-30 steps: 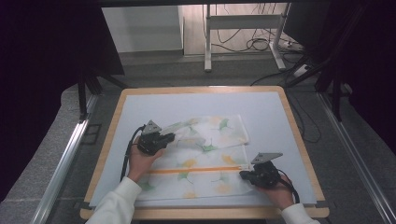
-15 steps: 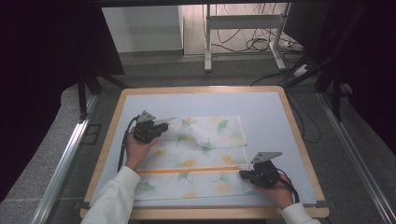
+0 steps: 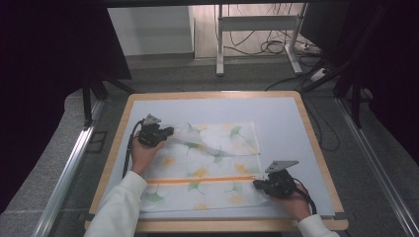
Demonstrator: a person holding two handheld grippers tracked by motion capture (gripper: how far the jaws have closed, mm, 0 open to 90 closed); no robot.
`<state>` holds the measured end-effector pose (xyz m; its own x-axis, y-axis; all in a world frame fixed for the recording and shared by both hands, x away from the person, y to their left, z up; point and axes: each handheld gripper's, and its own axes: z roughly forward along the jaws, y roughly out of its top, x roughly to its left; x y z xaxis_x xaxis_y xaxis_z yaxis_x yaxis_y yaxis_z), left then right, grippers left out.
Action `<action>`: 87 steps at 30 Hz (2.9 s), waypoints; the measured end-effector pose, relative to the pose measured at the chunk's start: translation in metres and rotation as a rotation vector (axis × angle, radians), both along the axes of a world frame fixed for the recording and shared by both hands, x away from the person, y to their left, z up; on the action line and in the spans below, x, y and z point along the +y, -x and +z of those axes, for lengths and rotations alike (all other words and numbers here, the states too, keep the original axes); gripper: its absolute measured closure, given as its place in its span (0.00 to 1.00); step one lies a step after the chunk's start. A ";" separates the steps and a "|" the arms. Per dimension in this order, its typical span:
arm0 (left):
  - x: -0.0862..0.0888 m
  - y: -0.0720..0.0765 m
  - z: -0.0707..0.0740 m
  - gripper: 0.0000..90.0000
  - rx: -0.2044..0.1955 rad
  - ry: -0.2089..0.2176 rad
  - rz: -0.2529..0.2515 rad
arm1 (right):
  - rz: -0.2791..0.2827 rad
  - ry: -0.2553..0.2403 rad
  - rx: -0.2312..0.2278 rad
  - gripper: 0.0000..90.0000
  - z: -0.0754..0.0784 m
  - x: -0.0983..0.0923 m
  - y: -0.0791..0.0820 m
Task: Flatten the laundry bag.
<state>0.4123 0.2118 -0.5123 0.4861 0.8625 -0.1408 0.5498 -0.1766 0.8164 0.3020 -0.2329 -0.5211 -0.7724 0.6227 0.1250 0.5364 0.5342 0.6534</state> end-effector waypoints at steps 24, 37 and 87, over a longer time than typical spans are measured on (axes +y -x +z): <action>0.031 -0.017 -0.015 0.98 0.059 0.036 0.095 | -0.003 -0.009 0.003 0.98 -0.001 -0.001 0.000; 0.037 -0.024 -0.010 0.98 0.059 0.034 0.091 | -0.005 -0.011 0.002 0.98 -0.001 -0.001 0.000; -0.002 0.027 0.001 0.55 0.025 -0.024 -0.146 | -0.015 -0.013 0.006 0.97 -0.001 -0.001 0.001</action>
<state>0.3852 0.2101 -0.5114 0.6036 0.7859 -0.1343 0.5367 -0.2760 0.7973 0.3011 -0.2336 -0.5217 -0.7625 0.6322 0.1375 0.5479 0.5178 0.6570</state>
